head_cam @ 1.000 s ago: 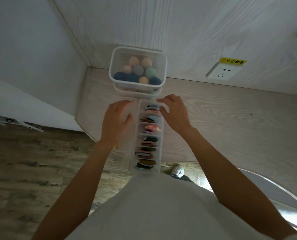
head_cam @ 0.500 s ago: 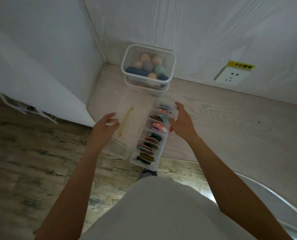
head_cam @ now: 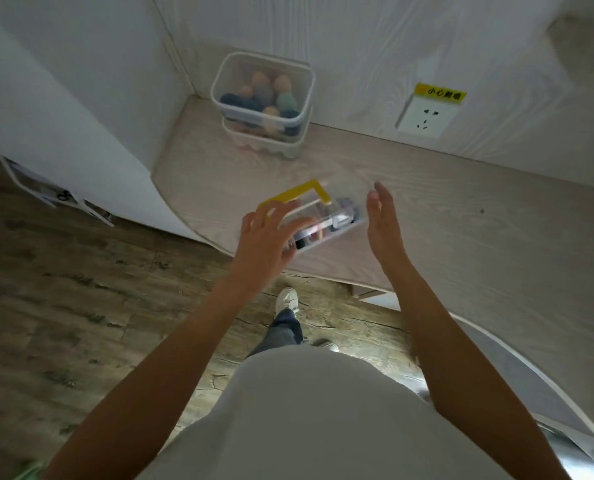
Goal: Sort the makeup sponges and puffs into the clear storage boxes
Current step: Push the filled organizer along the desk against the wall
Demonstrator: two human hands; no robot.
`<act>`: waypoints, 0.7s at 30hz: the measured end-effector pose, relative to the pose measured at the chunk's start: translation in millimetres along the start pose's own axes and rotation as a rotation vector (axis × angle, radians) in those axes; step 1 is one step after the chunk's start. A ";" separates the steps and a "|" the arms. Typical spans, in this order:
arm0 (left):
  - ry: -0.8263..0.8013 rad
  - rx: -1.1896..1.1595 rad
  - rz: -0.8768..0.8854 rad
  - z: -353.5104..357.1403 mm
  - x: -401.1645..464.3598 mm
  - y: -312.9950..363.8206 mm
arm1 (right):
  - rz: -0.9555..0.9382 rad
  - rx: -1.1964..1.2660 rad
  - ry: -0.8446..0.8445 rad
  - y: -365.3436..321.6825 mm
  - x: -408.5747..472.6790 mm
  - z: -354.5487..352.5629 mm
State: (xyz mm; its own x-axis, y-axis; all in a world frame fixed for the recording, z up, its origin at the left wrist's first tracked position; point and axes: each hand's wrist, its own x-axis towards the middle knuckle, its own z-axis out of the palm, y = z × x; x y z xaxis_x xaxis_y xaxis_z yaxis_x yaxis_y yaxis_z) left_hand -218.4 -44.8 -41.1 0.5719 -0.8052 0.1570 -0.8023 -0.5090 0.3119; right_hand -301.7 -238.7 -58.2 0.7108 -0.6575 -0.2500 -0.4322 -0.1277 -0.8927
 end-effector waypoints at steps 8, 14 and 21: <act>-0.205 0.220 0.079 27.1 5.8 -12.1 | -0.129 -0.343 -0.127 19.4 18.7 -14.5; -0.244 0.147 0.089 34.8 6.8 -21.9 | -0.134 -0.230 -0.159 19.7 11.8 -10.1; 0.078 -0.326 -0.477 10.0 5.7 -30.5 | -0.194 -0.533 -0.172 16.6 13.0 -20.3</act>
State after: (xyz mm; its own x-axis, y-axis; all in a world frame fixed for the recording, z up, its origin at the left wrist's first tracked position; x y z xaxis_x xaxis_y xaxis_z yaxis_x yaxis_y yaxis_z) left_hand -192.3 -37.0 -59.0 0.8779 -0.4788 -0.0073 -0.3657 -0.6803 0.6351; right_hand -310.9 -264.4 -68.7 0.8654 -0.4604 -0.1978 -0.4725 -0.6181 -0.6282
